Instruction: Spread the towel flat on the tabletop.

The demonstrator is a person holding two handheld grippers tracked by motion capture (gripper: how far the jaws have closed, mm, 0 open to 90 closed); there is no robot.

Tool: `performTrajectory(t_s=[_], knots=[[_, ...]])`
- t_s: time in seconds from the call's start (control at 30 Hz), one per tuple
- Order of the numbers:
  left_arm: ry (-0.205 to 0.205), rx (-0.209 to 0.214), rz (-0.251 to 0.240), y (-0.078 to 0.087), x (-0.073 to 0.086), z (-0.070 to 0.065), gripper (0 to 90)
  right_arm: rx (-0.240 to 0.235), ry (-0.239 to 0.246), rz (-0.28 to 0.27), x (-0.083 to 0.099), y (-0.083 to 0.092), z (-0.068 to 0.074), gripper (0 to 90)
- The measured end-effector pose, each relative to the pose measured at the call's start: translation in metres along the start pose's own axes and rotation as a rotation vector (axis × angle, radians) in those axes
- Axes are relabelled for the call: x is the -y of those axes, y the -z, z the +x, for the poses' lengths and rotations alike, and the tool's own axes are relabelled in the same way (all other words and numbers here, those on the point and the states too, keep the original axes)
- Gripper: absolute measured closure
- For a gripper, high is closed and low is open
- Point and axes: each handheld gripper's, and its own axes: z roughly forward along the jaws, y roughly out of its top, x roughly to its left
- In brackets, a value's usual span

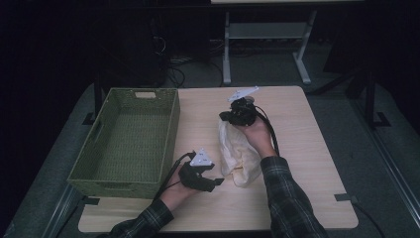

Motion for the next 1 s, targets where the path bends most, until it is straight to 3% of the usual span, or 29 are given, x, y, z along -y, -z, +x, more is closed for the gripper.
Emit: performTrajectory(t_s=[0.17,0.3,0.47,0.67,0.8,1.0], knots=[[0.01,0.001,-0.013,0.0,0.0,0.0,35.0,0.079,-0.01,0.012,-0.007,-0.012,-0.011,85.8],[0.003,-0.004,-0.014,0.0,0.0,0.0,35.0,0.076,-0.047,0.006,-0.009,-0.017,-0.018,73.3],[0.0,-0.005,-0.005,-0.001,0.001,0.0,35.1,0.053,-0.06,-0.017,-0.006,-0.007,-0.016,71.9],[-0.009,-0.009,0.001,-0.005,0.0,-0.002,35.1,0.028,-0.05,-0.008,0.015,0.012,-0.005,72.0],[0.008,-0.014,-0.011,-0.007,0.0,-0.002,35.3,0.019,-0.044,0.002,0.033,0.024,0.003,72.0],[-0.013,-0.047,0.001,-0.01,-0.003,0.0,37.9,0.009,-0.075,0.0,0.058,0.044,0.01,72.8]])
